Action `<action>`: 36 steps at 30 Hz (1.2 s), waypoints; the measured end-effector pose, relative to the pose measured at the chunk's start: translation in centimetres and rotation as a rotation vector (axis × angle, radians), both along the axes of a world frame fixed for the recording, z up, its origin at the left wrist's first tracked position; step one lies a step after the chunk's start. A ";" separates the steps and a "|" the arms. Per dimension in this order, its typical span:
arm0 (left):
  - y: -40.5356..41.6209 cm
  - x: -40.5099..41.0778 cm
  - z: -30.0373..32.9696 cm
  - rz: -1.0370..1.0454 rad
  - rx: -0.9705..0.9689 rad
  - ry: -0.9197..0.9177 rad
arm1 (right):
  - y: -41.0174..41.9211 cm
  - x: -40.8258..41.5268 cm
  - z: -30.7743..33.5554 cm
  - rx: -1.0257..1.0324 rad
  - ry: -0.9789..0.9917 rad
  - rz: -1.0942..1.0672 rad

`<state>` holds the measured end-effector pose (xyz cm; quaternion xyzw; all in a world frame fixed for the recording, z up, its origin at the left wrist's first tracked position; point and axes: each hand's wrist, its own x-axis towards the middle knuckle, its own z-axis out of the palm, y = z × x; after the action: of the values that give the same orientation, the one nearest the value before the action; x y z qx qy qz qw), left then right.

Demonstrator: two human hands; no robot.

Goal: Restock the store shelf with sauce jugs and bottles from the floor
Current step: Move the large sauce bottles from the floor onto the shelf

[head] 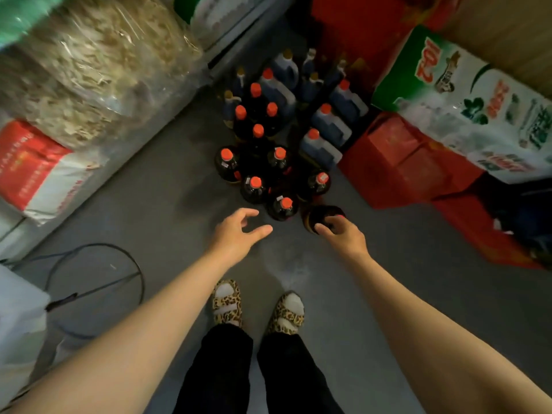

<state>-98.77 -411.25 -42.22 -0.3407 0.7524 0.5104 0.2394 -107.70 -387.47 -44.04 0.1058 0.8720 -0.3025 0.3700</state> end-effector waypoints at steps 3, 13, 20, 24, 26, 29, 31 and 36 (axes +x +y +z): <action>3.5 -0.9 -4.2 -0.048 0.051 0.006 | 2.7 0.4 -3.7 0.009 0.083 -0.060; 10.7 -7.3 -23.8 -0.307 0.217 0.136 | 9.9 2.4 -20.7 -0.117 0.346 -0.328; 14.3 -13.3 -33.3 -0.476 0.341 0.306 | 11.5 1.8 -31.4 -0.372 0.531 -0.413; 14.2 -15.7 -34.2 -0.646 0.400 0.310 | 11.7 1.0 -34.5 -0.538 0.570 -0.461; 14.2 -15.3 -33.9 -0.636 0.425 0.296 | 11.6 1.0 -35.0 -0.583 0.525 -0.451; 14.5 -13.7 -34.1 -0.558 0.455 0.289 | 11.7 1.4 -35.2 -0.608 0.492 -0.454; 14.7 -13.2 -34.6 -0.537 0.471 0.280 | 11.9 1.2 -35.3 -0.636 0.463 -0.450; 14.5 -13.9 -35.5 -0.541 0.446 0.260 | 12.1 1.0 -36.4 -0.683 0.411 -0.432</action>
<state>-112.64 -396.70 -77.68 -0.0013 0.7096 0.6190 0.3367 -106.67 -375.42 -80.40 0.0948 0.7356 -0.6577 0.1312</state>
